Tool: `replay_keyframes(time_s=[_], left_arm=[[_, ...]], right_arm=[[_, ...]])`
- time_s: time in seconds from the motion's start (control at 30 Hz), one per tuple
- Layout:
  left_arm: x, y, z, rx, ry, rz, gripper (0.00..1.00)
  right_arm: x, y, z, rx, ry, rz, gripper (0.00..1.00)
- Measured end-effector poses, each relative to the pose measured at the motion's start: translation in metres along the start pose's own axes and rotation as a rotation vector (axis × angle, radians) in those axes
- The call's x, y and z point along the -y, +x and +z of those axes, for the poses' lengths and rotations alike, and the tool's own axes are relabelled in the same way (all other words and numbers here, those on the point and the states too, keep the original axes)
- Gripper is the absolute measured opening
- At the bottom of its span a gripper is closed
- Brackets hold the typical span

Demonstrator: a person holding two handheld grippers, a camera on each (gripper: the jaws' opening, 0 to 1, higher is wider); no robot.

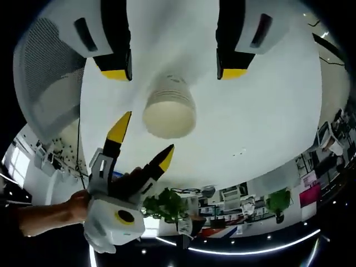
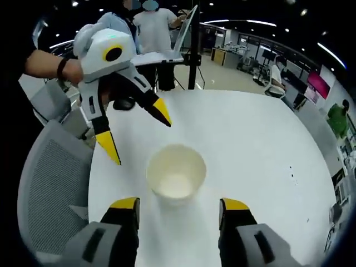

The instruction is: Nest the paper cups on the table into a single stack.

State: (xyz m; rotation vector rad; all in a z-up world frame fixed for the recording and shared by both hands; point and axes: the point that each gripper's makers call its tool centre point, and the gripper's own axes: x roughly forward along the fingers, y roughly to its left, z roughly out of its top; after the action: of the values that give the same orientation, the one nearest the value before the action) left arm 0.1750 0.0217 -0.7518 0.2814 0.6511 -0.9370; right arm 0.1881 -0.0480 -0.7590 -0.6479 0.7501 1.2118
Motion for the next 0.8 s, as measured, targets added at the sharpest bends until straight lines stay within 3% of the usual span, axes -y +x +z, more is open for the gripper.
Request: replay_keyframes(time_s=[0.37,0.57,0.63,0.8], left_arm=[[-0.003,0.032,0.001,-0.052,0.079,-0.031,0.56],[-0.006,0.044,0.002,-0.062,0.117,-0.041,0.48],[-0.004,0.046,0.002,-0.067,0.122,-0.05,0.43],[-0.004,0.052,0.004,-0.078,0.144,-0.059,0.41]], right_arm=[[-0.004,0.021,0.0,-0.006,-0.033,-0.005,0.57],[-0.004,0.026,0.004,0.023,-0.021,0.004,0.49],[-0.002,0.028,0.006,0.027,-0.026,0.005,0.42],[0.001,0.029,0.01,0.025,-0.037,0.006,0.43]])
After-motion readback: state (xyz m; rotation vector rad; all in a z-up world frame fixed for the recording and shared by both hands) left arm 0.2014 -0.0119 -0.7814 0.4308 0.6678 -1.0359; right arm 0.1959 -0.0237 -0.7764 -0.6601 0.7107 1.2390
